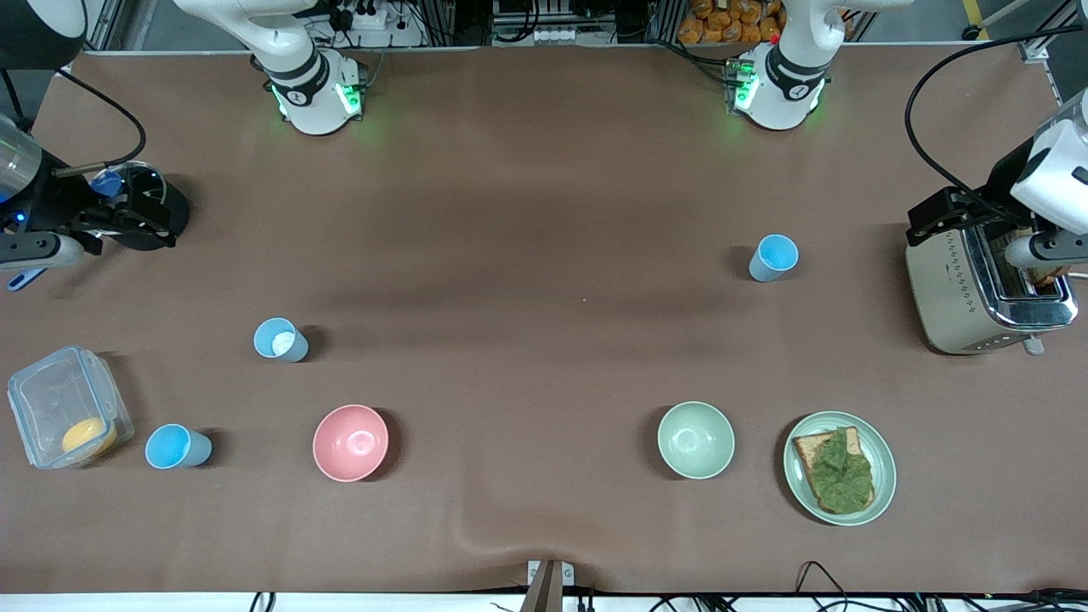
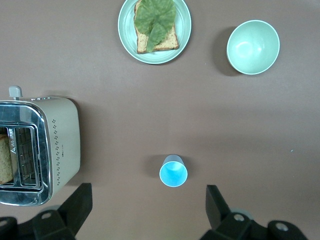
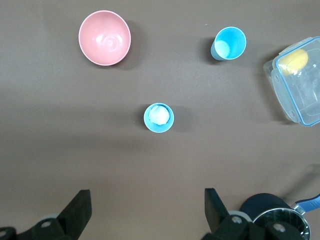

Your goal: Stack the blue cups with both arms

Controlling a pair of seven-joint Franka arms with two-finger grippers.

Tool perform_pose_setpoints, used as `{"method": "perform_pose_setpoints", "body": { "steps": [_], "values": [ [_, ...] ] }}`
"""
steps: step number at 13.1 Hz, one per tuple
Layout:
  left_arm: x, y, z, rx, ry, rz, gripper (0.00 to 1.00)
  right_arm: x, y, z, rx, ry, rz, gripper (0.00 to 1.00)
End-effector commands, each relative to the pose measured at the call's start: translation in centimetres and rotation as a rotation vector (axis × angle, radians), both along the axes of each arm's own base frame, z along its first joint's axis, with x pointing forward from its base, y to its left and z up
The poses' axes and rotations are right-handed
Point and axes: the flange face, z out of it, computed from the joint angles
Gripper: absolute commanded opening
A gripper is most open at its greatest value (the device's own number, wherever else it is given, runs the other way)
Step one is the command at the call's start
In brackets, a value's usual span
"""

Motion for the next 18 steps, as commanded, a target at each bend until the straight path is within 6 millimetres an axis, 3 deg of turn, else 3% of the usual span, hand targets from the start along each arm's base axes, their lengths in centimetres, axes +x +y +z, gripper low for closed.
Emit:
{"method": "perform_pose_setpoints", "body": {
  "steps": [1,8,10,18],
  "values": [
    [-0.6,-0.1,1.1,-0.024,-0.018,-0.005,1.00,0.3,0.0,0.4,0.009,-0.001,-0.009,1.00],
    [-0.2,-0.3,2.0,-0.028,-0.069,-0.007,1.00,0.3,0.2,0.2,0.009,0.006,-0.015,1.00],
    [0.0,0.6,2.0,-0.032,-0.072,0.008,1.00,0.4,0.1,0.0,0.009,0.010,-0.016,1.00],
    [-0.1,1.2,2.1,-0.029,-0.071,0.011,1.00,0.4,0.3,-1.2,0.007,0.059,0.001,1.00]
  ]
}}
